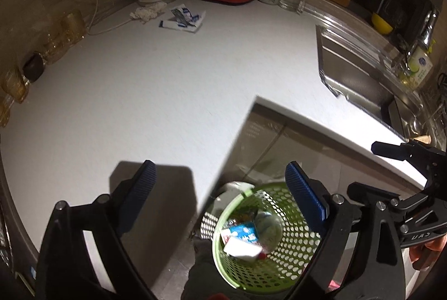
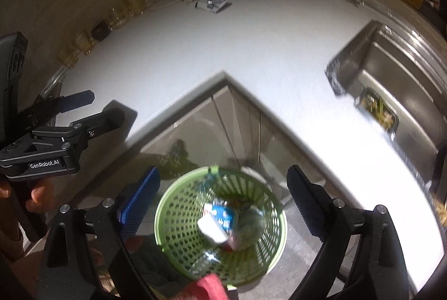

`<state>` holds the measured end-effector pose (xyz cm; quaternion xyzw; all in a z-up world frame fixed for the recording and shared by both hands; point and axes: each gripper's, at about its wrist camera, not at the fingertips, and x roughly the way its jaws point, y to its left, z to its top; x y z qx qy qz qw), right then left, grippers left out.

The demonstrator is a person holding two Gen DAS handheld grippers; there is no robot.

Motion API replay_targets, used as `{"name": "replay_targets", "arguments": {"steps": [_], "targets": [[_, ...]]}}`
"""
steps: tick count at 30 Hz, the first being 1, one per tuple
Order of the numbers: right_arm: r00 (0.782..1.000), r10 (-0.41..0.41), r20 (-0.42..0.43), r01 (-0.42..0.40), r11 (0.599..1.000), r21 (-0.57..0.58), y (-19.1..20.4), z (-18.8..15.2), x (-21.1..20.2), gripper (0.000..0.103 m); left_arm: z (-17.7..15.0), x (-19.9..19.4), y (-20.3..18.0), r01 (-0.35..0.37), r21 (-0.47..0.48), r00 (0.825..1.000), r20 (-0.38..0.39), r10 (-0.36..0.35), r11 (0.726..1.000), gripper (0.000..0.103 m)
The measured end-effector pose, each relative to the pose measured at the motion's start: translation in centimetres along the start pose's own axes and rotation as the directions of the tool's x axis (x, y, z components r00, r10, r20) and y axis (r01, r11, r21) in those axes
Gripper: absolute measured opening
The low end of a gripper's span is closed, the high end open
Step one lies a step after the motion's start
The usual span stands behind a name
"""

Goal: Collect trash
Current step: 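Release the tissue and white sponge into the green basket with both tools, then grasp the tissue by the kettle with the left tool while the right tool grasps the alcohol wipe packet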

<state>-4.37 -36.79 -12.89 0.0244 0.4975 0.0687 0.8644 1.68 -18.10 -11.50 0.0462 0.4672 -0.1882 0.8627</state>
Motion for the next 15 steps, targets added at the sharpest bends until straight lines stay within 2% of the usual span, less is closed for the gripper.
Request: {"name": "replay_targets", "arguments": {"steps": [6, 11, 15], "targets": [[0.997, -0.022, 0.072, 0.021, 1.0, 0.006, 0.5, 6.9, 1.5, 0.1, 5.8, 1.7, 5.1, -0.002, -0.028, 0.999, 0.044, 0.004, 1.0, 0.091], [0.996, -0.035, 0.088, 0.035, 0.999, 0.005, 0.7, 12.8, 4.9, 0.1, 11.4, 4.2, 9.9, -0.022, -0.067, 0.996, 0.079, 0.027, 0.998, 0.091], [0.995, -0.041, 0.088, 0.042, 0.999, -0.003, 1.0, 16.4, 8.1, 0.1, 15.0, 6.4, 12.1, -0.031, -0.079, 0.995, 0.093, 0.038, 0.996, 0.091]]}}
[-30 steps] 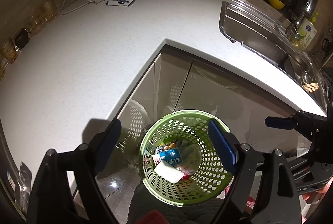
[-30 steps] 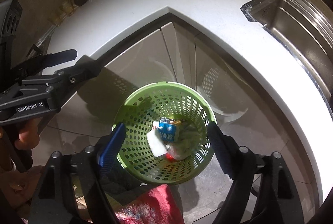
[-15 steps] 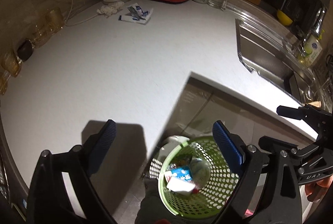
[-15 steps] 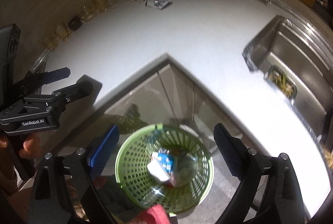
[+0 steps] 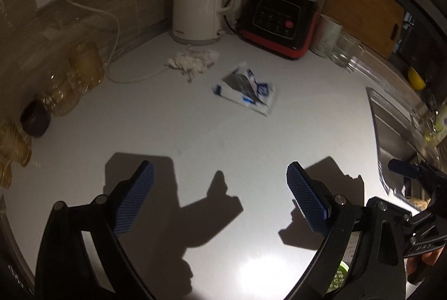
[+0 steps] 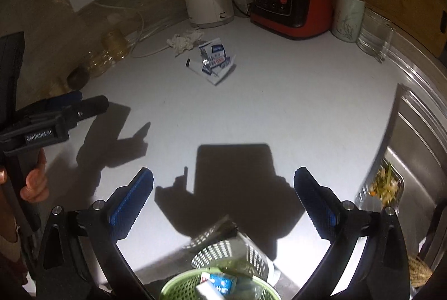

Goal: Collect trash
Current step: 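Grasp the tissue by the kettle with the left tool while the right tool grasps the alcohol wipe packet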

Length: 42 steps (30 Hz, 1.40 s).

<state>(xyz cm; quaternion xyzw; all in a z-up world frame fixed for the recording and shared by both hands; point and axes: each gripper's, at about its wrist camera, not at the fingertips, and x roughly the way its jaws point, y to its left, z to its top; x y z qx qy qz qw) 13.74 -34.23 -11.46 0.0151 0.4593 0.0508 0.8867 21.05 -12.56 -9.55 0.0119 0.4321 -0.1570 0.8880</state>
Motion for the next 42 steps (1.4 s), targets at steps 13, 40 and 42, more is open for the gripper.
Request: {"name": "replay_targets", "arguments": {"steps": [13, 40, 42], "targets": [[1.0, 0.005, -0.006, -0.005, 1.0, 0.005, 1.7, 7.1, 7.9, 0.1, 8.0, 9.2, 3.6, 0.026, -0.063, 0.999, -0.016, -0.027, 0.998, 0.092], [0.997, 0.009, -0.072, -0.012, 0.999, -0.041, 1.0, 14.1, 17.9, 0.1, 16.9, 24.8, 5.8, -0.098, -0.303, 0.98, -0.194, 0.039, 0.948, 0.091], [0.997, -0.001, -0.077, -0.003, 0.999, -0.051, 0.9, 14.0, 18.0, 0.1, 16.7, 24.8, 5.6, -0.118, -0.282, 0.979, -0.196, 0.063, 0.952, 0.083]]}}
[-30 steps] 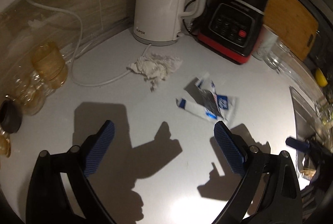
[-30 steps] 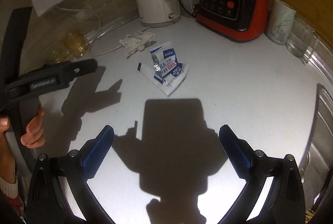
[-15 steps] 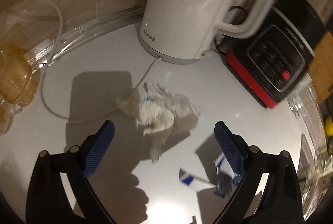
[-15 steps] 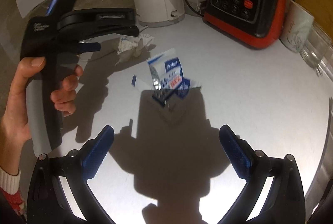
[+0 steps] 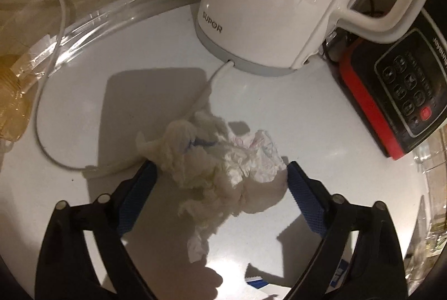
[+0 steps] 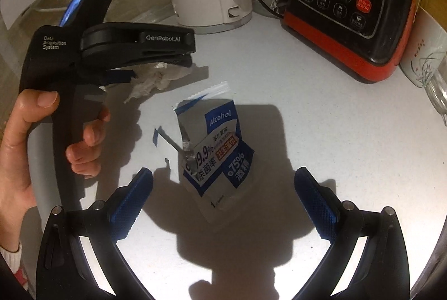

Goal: Collect trash
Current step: 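Grasp the tissue by the kettle with the left tool while the right tool grasps the alcohol wipe packet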

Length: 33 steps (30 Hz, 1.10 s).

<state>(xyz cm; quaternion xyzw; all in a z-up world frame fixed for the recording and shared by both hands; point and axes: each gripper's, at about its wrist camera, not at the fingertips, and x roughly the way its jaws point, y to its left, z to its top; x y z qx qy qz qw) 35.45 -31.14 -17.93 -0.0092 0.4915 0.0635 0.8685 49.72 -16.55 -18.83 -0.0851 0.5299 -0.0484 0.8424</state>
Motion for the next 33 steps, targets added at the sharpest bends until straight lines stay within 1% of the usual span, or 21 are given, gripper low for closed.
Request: {"name": "replay_targets", "arguments": {"steps": [1, 3, 4, 6, 7, 9, 12, 14, 17, 23, 24, 25, 26, 27, 28, 29, 33], "targets": [[1.0, -0.003, 0.001, 0.003, 1.0, -0.003, 0.0, 0.0, 0.0, 0.1, -0.2, -0.1, 0.0, -0.008, 0.011, 1.0, 0.006, 0.008, 1.0, 0.08], [1.0, 0.002, 0.003, -0.002, 1.0, -0.001, -0.2, 0.0, 0.2, 0.1, -0.7, -0.3, -0.1, -0.03, 0.036, 0.999, 0.021, 0.029, 0.999, 0.069], [1.0, 0.004, 0.004, -0.004, 1.0, 0.002, -0.3, 0.1, 0.2, 0.1, -0.9, -0.5, 0.0, -0.043, 0.048, 0.999, 0.03, 0.041, 0.998, 0.067], [1.0, 0.005, 0.003, -0.005, 1.0, 0.005, -0.3, 0.1, 0.3, 0.1, -1.3, -0.7, 0.0, -0.061, 0.068, 0.997, 0.043, 0.058, 0.996, 0.059], [1.0, 0.006, 0.0, -0.006, 1.0, 0.005, -0.3, 0.2, 0.4, 0.1, -1.3, -0.7, 0.0, -0.065, 0.073, 0.997, 0.045, 0.062, 0.995, 0.057], [1.0, 0.005, -0.003, -0.005, 1.0, -0.006, -0.2, 0.2, 0.4, 0.1, -1.3, -0.8, -0.2, -0.072, 0.075, 0.996, 0.051, 0.068, 0.995, 0.05], [1.0, 0.001, 0.0, -0.001, 0.999, -0.043, 0.2, 0.7, 0.8, 0.1, -1.2, -0.6, -0.4, -0.086, 0.092, 0.995, 0.059, 0.08, 0.992, 0.044], [1.0, -0.01, 0.001, 0.01, 0.997, -0.072, 0.5, 1.2, 1.1, 0.1, -0.7, -0.3, 0.0, -0.094, 0.107, 0.994, 0.065, 0.087, 0.99, 0.042], [1.0, -0.017, -0.003, 0.016, 0.994, -0.106, 0.9, 1.8, 1.8, 0.1, -0.7, -0.5, -0.1, -0.107, 0.123, 0.992, 0.077, 0.098, 0.987, 0.04], [0.999, -0.039, -0.025, 0.034, 0.987, -0.155, 1.2, 2.8, 3.5, 0.1, -0.9, -0.6, -0.1, -0.114, 0.142, 0.99, 0.095, 0.102, 0.983, 0.038], [0.999, -0.042, -0.028, 0.037, 0.987, -0.159, 1.2, 2.9, 3.6, 0.092, -0.8, -0.5, -0.1, -0.112, 0.144, 0.991, 0.094, 0.099, 0.983, 0.038], [0.998, -0.05, -0.038, 0.043, 0.986, -0.163, 1.2, 2.9, 3.9, 0.075, -0.8, -0.5, -0.1, -0.109, 0.145, 0.991, 0.093, 0.097, 0.983, 0.038], [0.997, -0.054, -0.049, 0.045, 0.986, -0.162, 1.2, 2.9, 4.1, 0.072, -0.9, -0.6, -0.2, -0.108, 0.15, 0.991, 0.093, 0.095, 0.983, 0.038], [0.998, -0.05, -0.039, 0.044, 0.989, -0.142, 1.0, 3.0, 3.9, 0.059, -0.7, -0.4, -0.1, -0.107, 0.152, 0.991, 0.093, 0.094, 0.983, 0.038], [0.998, -0.053, -0.036, 0.047, 0.99, -0.135, 0.9, 3.0, 3.7, 0.042, -0.8, -0.5, 0.1, -0.106, 0.156, 0.991, 0.093, 0.092, 0.982, 0.038], [0.998, -0.058, -0.038, 0.053, 0.99, -0.128, 0.9, 3.1, 3.6, 0.039, -0.8, -0.5, 0.0, -0.106, 0.161, 0.991, 0.093, 0.092, 0.981, 0.038], [0.996, -0.073, -0.042, 0.067, 0.989, -0.134, 1.0, 2.8, 3.4, 0.035, -1.2, -0.5, 0.4, -0.104, 0.16, 0.991, 0.102, 0.088, 0.982, 0.038]]}}
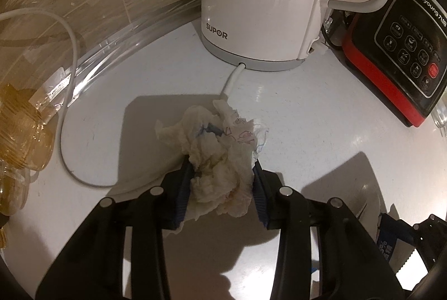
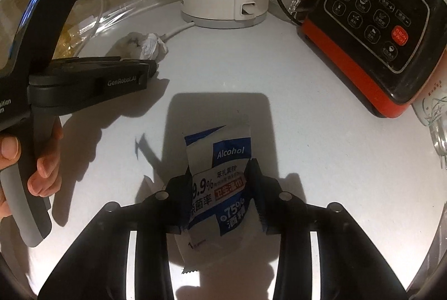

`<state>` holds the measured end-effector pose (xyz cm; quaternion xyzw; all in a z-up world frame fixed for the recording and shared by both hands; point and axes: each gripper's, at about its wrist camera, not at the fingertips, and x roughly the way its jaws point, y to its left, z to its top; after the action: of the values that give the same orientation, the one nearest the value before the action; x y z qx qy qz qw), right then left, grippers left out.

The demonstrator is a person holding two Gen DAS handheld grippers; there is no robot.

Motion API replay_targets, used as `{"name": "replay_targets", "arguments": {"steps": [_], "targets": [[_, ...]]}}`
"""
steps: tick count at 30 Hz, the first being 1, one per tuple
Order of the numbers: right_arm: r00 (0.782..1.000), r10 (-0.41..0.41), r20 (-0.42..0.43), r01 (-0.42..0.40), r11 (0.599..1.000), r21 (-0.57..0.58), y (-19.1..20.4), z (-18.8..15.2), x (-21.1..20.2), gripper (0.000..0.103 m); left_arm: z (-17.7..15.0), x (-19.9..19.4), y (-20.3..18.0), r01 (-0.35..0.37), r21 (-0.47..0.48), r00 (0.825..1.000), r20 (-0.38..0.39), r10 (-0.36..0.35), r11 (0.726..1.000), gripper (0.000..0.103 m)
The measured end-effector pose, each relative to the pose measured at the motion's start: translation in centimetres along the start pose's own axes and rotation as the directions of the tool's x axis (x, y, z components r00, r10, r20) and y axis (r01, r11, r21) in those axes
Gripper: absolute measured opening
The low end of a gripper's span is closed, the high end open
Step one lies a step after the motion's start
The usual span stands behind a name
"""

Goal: Collect trash
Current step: 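Grasp the tissue by the kettle with the left tool while the right tool grasps the alcohol wipe packet, then carry the tissue and wipe packet down over the green basket with both tools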

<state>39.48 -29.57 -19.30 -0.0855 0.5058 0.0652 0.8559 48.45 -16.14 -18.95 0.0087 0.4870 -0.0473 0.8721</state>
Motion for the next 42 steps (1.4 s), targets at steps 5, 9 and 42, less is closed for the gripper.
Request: {"name": "replay_targets", "arguments": {"steps": [5, 9, 42], "targets": [[1.0, -0.02, 0.007, 0.02, 1.0, 0.002, 0.2, -0.4, -0.6, 0.027, -0.5, -0.2, 0.4, 0.004, -0.019, 1.0, 0.016, -0.004, 1.0, 0.032], [1.0, -0.021, 0.015, 0.021, 1.0, 0.022, -0.3, -0.6, -1.3, 0.012, -0.8, -0.4, 0.7, 0.008, -0.019, 1.0, 0.02, -0.007, 1.0, 0.03], [0.989, 0.019, 0.144, -0.036, 0.993, 0.117, 0.3, -7.0, -12.0, 0.011, -9.7, -15.5, -0.2, 0.063, 0.039, 0.99, 0.128, -0.067, 0.997, 0.029]]}}
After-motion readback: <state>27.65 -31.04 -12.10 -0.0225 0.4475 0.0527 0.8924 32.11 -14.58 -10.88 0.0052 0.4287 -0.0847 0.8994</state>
